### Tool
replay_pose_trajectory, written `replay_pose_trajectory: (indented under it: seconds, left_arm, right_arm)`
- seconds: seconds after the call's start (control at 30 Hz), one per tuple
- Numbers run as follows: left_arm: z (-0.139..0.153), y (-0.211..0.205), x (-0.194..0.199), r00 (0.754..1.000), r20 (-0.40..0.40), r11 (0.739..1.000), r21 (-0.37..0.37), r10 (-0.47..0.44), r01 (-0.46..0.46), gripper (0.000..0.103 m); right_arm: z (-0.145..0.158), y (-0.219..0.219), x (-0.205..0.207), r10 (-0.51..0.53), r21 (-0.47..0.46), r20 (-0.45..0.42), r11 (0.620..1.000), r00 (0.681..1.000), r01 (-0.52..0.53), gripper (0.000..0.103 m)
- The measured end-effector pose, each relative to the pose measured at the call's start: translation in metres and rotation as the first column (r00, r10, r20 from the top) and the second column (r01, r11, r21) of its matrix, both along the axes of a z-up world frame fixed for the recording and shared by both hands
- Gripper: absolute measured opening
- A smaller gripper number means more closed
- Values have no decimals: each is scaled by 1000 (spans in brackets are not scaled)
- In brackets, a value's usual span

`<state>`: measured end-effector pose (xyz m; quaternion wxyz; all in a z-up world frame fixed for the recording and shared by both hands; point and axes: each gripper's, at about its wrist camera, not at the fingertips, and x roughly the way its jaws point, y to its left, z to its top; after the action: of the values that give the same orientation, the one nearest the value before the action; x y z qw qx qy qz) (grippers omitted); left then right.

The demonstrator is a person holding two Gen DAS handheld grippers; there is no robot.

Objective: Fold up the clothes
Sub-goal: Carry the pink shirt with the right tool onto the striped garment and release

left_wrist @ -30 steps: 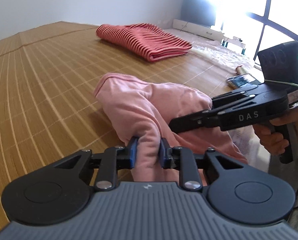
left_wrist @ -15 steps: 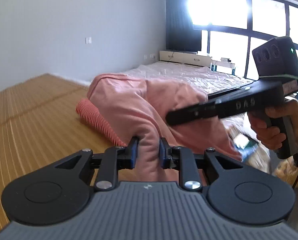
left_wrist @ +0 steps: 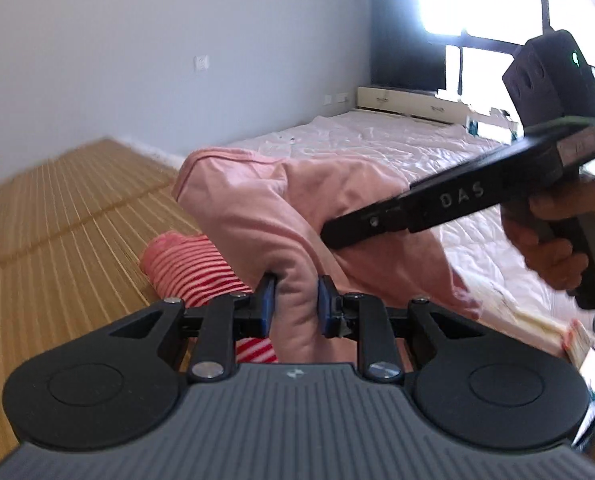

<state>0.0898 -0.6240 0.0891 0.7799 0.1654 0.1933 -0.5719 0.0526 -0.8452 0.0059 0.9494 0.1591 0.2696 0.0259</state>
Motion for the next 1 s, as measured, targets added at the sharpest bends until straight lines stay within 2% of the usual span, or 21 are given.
replay_pose_trajectory:
  seconds: [0.13,0.27,0.3,0.4,0.53,0.67,0.77,0.8,0.87,0.97,1.0]
  left_arm:
    - [-37,-23,21,997,-55,998,9,58,-58,26]
    - [-61,-18,30,995,-73,998,-4,64,-65,27]
    - [-61,-14,32,995,-80,998,-14,58,-60,32]
    - [-51,1,36,995,-79,998,-21,54,-56,33]
    - [-31,21,31,996,30,997,-6,80,-80,33]
    - [-12,24,38,994,67,995,-42,89,-87,35]
    - [-4,4,36,992,102,995,-64,78,-72,35]
    - [-3,-1,36,991,115,996,-64,67,-60,35]
    - [-10,-16,40,990,133,997,-54,53,-46,35]
    - [-31,-35,50,982,176,997,15,67,-71,36]
    - [-38,-34,58,981,179,996,25,76,-82,39]
  right_arm:
    - [-33,-25,34,8,38,-27,999,1000,-7,26]
    - [-61,-32,57,14,29,-51,1000,999,-13,29]
    - [-66,-35,57,1,35,-45,999,999,1,31]
    - [-73,-50,47,-69,103,4,992,998,68,40]
    - [-54,-59,16,-176,106,84,980,981,167,44]
    - [-31,-48,-6,-183,102,158,980,970,169,42]
    - [-29,-42,5,-180,107,159,981,971,164,35]
    - [-33,-42,12,-169,124,140,981,976,152,32]
    - [-46,-38,28,-151,150,101,979,983,135,19]
    - [-66,-43,46,-167,191,56,970,984,154,18]
    - [-73,-48,46,-192,201,47,963,980,179,17]
